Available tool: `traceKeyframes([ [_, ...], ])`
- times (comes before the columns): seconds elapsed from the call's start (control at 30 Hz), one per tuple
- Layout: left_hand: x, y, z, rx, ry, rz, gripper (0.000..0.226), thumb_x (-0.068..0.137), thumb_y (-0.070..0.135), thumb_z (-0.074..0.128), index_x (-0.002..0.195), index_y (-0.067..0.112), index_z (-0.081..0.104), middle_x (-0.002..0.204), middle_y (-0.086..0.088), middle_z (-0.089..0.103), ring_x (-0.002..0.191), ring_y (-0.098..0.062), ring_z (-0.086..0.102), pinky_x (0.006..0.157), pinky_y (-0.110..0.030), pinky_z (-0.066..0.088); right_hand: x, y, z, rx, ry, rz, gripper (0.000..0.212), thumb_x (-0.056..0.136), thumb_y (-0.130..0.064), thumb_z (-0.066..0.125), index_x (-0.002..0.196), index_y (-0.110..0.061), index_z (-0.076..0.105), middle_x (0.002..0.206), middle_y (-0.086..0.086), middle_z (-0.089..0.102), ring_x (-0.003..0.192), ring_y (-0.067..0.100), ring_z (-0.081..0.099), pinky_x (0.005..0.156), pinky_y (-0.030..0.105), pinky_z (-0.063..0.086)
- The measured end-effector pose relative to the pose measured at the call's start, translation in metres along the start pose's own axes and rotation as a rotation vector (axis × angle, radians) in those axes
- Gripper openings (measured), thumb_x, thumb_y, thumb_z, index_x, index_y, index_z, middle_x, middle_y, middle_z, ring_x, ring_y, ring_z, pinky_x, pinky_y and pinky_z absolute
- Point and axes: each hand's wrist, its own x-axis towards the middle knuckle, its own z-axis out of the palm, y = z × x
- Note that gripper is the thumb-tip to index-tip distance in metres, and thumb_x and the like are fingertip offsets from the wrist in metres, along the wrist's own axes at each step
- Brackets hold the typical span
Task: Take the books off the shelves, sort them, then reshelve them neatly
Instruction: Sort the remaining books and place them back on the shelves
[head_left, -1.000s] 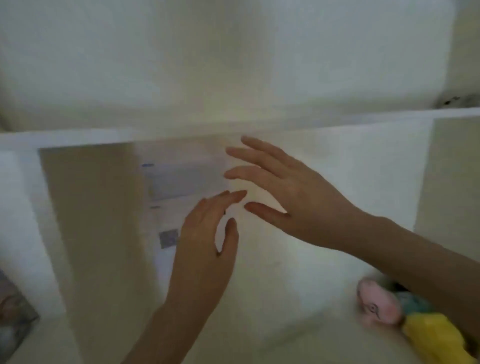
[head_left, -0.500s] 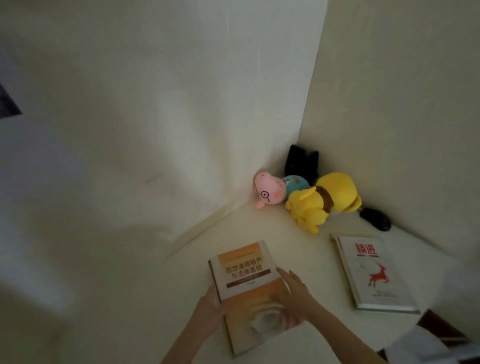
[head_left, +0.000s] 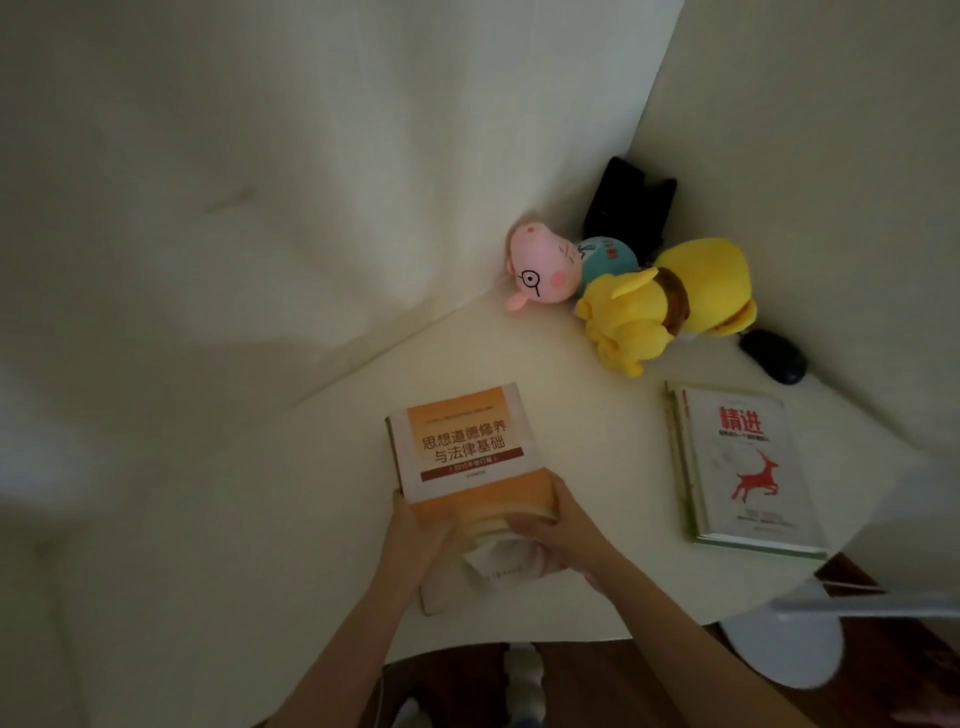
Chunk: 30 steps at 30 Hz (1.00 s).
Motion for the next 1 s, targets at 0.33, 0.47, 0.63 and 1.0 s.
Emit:
traceKeyframes([
  [0.33,0.012,-0.010,0.002,0.083,0.067,-0.090,0.094,0.059,0.057,0.072,0.140,0.022,0.039,0.132,-0.003,0.056,0.116,-0.027,0.055,0.099,-0.048,0.045,0.011,0.013,0.002,0.033,0.040,0.040,0.088,0.074,-0.043,0.079,0.144,-0.031,0.027,0.134,0.000,0.049,0.120,0.024,0.052,0.094,0.051,0.052],
  [0.47,0.009,-0.004,-0.005,0.020,0.145,-0.188,0.096,0.068,0.044,0.080,0.145,0.013,0.033,0.137,-0.010,0.050,0.121,-0.030,0.051,0.101,-0.044,0.043,0.017,0.019,0.000,0.045,0.016,0.039,0.103,0.062,-0.053,0.082,0.146,-0.030,0.026,0.137,0.000,0.047,0.121,0.023,0.051,0.096,0.047,0.051],
  [0.63,0.021,-0.007,-0.007,-0.069,0.115,-0.286,0.071,0.065,0.041,0.083,0.123,0.009,0.059,0.119,-0.010,0.063,0.101,-0.024,0.060,0.088,-0.035,0.049,0.033,0.014,-0.007,0.056,-0.044,0.137,0.122,0.043,-0.068,0.084,0.145,-0.031,0.029,0.135,0.001,0.048,0.117,0.024,0.054,0.095,0.044,0.052],
  [1.0,0.048,-0.031,-0.003,-0.192,0.141,-0.324,0.115,0.019,0.071,0.086,0.118,0.018,0.062,0.113,-0.005,0.066,0.098,-0.024,0.065,0.084,-0.045,0.056,0.029,0.015,-0.009,0.046,-0.054,0.162,0.090,0.065,-0.051,0.080,0.139,-0.029,0.033,0.130,0.001,0.039,0.120,0.023,0.048,0.094,0.040,0.051],
])
